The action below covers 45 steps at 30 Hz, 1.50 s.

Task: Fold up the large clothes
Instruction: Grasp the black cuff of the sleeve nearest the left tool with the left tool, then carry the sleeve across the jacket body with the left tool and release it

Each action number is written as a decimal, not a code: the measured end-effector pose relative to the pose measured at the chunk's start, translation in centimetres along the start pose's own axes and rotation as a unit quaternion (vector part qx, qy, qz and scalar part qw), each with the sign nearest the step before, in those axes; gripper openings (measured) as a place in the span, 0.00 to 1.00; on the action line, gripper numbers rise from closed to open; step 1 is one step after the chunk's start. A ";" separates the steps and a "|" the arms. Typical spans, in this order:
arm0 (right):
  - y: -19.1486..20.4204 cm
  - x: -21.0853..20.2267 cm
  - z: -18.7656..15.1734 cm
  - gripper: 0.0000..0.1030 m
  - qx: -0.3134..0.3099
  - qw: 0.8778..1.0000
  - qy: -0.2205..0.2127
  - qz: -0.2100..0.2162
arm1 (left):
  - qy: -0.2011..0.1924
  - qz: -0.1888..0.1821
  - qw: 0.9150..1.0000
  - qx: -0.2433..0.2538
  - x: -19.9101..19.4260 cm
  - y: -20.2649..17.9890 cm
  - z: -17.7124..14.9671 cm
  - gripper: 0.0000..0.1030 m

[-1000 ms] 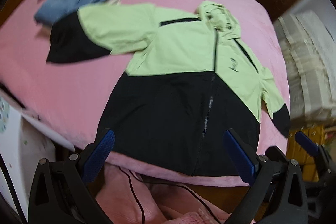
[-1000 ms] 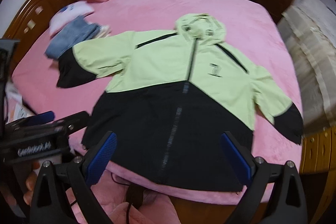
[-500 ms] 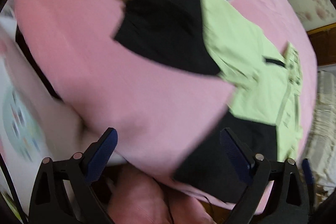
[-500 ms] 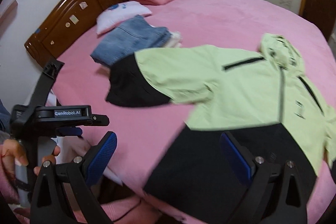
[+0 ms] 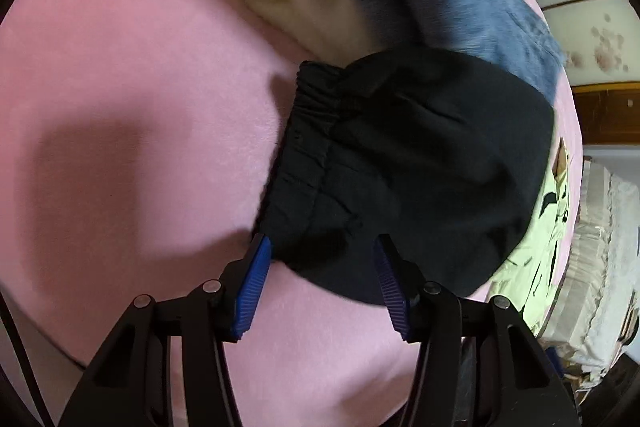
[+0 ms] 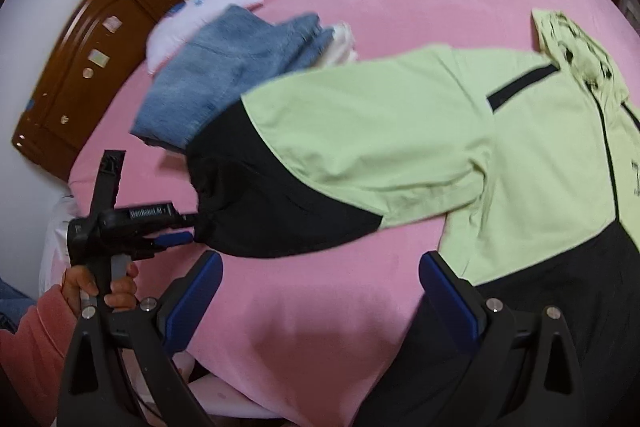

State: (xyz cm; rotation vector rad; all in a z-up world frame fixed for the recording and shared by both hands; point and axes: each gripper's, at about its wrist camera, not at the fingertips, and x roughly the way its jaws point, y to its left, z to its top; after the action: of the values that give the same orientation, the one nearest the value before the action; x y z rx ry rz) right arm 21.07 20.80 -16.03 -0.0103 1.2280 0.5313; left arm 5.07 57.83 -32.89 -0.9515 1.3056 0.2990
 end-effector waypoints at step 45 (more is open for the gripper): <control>-33.8 -13.5 -4.5 0.96 0.215 0.959 -0.170 -0.069 | -0.209 -0.091 0.892 0.391 1.5 -55.2 -21.0 0.24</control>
State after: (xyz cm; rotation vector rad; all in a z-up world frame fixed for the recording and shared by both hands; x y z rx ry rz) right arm 27.17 -15.30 -14.78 0.3492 0.9749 0.1262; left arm 28.47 8.55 -10.14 -0.2819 0.8045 -0.1687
